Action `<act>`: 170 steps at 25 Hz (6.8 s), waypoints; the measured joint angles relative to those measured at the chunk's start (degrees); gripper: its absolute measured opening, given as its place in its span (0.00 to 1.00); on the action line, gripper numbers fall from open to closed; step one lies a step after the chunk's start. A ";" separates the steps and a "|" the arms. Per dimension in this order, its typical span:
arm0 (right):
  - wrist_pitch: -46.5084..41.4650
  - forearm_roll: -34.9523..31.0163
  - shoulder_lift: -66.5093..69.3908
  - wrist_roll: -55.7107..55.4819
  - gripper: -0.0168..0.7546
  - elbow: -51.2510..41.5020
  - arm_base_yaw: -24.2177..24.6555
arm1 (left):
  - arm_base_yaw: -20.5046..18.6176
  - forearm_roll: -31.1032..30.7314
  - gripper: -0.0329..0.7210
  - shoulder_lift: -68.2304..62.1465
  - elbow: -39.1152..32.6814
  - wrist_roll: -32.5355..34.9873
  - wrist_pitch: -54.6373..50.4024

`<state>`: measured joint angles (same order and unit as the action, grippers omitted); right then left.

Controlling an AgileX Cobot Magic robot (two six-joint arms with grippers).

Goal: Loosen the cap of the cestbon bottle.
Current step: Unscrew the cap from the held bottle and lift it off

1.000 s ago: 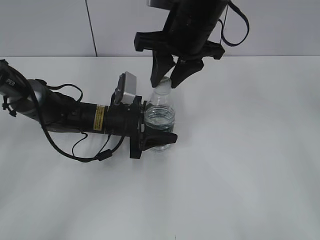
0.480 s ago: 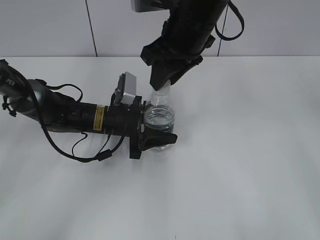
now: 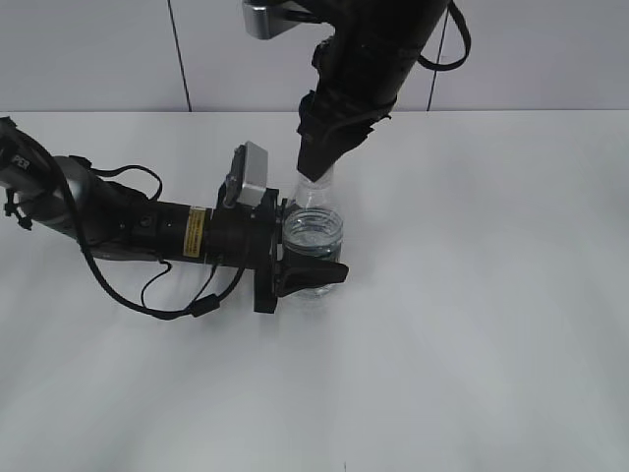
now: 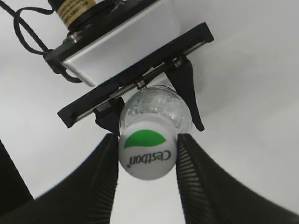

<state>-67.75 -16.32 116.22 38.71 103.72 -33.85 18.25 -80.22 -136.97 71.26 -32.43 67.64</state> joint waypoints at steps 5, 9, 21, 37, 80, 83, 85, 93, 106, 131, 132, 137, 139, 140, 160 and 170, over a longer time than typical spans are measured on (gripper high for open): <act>0.00 0.10 0.00 7.41 0.40 0.07 0.00 | 0.00 -0.06 0.59 0.00 0.00 0.05 0.00; 0.00 0.41 0.00 12.58 0.40 0.07 0.00 | 0.00 -0.06 0.59 0.00 0.00 0.05 0.19; -0.06 0.88 0.00 23.82 0.40 0.18 0.00 | 0.00 -0.06 0.59 0.00 0.00 0.22 0.37; -0.06 0.88 0.00 23.96 0.41 0.18 0.00 | 0.00 0.00 0.59 0.00 0.00 0.22 0.37; 1.58 2.32 -2.32 -41.48 0.62 2.06 0.00 | 0.00 -0.01 0.59 0.00 0.00 -0.56 0.63; 1.33 3.65 -2.32 -46.83 0.62 2.06 0.00 | 0.00 -0.01 0.59 0.00 0.00 -0.56 0.63; 0.95 4.69 -2.32 -50.36 0.62 2.06 0.00 | 0.00 -0.01 0.59 0.00 0.00 -0.56 0.63; 0.44 3.75 -2.32 -55.50 0.62 2.06 0.00 | 0.00 0.18 0.59 0.00 0.00 -0.56 0.63; -1.12 1.78 -0.79 -55.85 0.62 2.06 0.00 | 0.00 0.57 0.59 0.00 0.00 -0.60 0.52; -1.59 0.68 1.38 -55.93 0.42 2.59 -0.07 | 0.00 0.79 0.59 0.00 0.00 -0.60 0.50; -1.72 0.80 1.38 -55.93 0.42 2.67 -0.07 | 0.00 0.84 0.59 0.00 0.00 -0.60 0.50; -1.96 1.22 1.68 -55.74 0.42 3.18 -0.07 | 0.00 0.96 0.59 0.00 0.00 -0.60 0.46; -1.96 1.29 1.68 -54.63 0.42 3.18 -0.07 | 0.00 1.01 0.59 0.00 0.00 -0.60 0.46; -1.96 1.34 1.68 -53.38 0.42 3.18 -0.07 | 0.00 1.01 0.59 0.00 0.00 -0.60 0.46; -1.98 1.50 1.68 -1.86 0.41 3.33 -0.07 | 0.02 0.81 0.59 0.00 0.00 -0.43 0.39; -1.98 1.56 1.68 14.67 0.41 3.51 -0.07 | 0.02 0.67 0.59 0.00 0.00 -0.37 0.39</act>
<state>-69.73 -14.76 117.89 53.39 107.23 -33.92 18.27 -79.54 -136.97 71.26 -32.80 68.04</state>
